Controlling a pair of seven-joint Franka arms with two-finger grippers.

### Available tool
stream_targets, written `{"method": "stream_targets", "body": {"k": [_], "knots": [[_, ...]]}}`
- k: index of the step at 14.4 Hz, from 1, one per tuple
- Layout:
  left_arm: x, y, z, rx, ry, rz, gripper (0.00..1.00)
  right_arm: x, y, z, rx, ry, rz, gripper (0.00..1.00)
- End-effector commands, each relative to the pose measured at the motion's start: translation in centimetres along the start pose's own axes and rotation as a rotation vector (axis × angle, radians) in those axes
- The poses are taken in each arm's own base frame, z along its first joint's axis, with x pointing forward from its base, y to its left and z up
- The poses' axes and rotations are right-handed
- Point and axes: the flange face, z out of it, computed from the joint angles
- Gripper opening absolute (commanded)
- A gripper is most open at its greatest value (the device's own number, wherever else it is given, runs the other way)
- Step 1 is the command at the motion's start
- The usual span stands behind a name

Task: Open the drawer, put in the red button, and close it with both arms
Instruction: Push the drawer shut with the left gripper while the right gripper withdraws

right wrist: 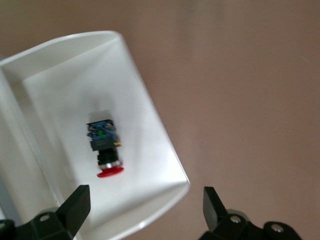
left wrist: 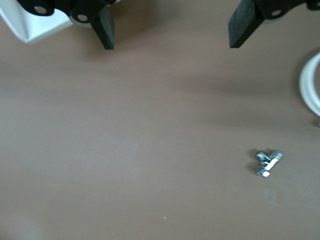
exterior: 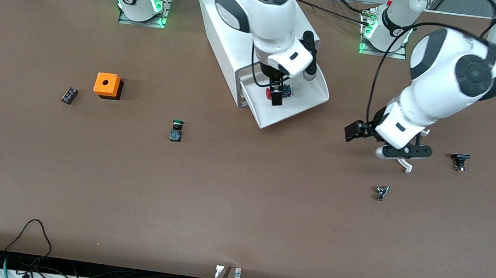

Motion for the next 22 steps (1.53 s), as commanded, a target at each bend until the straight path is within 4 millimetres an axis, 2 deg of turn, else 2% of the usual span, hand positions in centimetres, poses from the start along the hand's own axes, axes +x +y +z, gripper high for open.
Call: {"method": "stream_targets", "body": {"k": [1,3,5,6,8,10,12,13,17,19,22], "knots": [[-0.8,2.9,3.5,0.011,0.029,-0.072,1.00,-4.0,3.7,-2.5,-0.025,0.005,0.240,1.00],[-1.4,4.6,6.1,0.002,0.032,-0.102,1.00,-8.1,7.0,-3.6,-0.070,-0.017,0.426,1.00],[-2.3,5.6,8.9,-0.003,0.034,-0.149,1.00,-13.1,9.5,-5.0,-0.093,-0.030,0.664,1.00],[-3.3,6.5,10.2,-0.011,0.040,-0.176,1.00,-15.1,10.3,-6.0,-0.100,-0.026,0.788,1.00],[-6.1,8.3,12.4,-0.019,0.036,-0.212,1.00,-19.3,12.0,-6.6,-0.110,-0.032,1.051,1.00],[-7.9,9.0,13.5,-0.008,0.017,-0.220,1.00,-23.7,13.1,-6.2,-0.097,-0.089,1.317,1.00],[-9.9,9.8,14.7,0.007,-0.007,-0.193,1.00,-27.2,13.7,-6.2,-0.108,-0.113,1.533,1.00],[-10.6,10.0,15.1,0.013,-0.018,-0.194,1.00,-28.7,13.5,-6.7,-0.104,-0.131,1.602,1.00],[-15.9,13.1,16.5,0.022,-0.067,-0.253,1.00,-39.1,14.0,-9.8,-0.104,-0.144,1.734,1.00],[-18.0,14.1,17.1,0.034,-0.088,-0.262,1.00,-44.1,13.6,-11.7,-0.093,-0.154,1.750,1.00],[-21.8,15.5,17.8,0.046,-0.118,-0.208,1.00,-50.2,13.3,-13.4,-0.063,-0.198,1.723,1.00]]}}
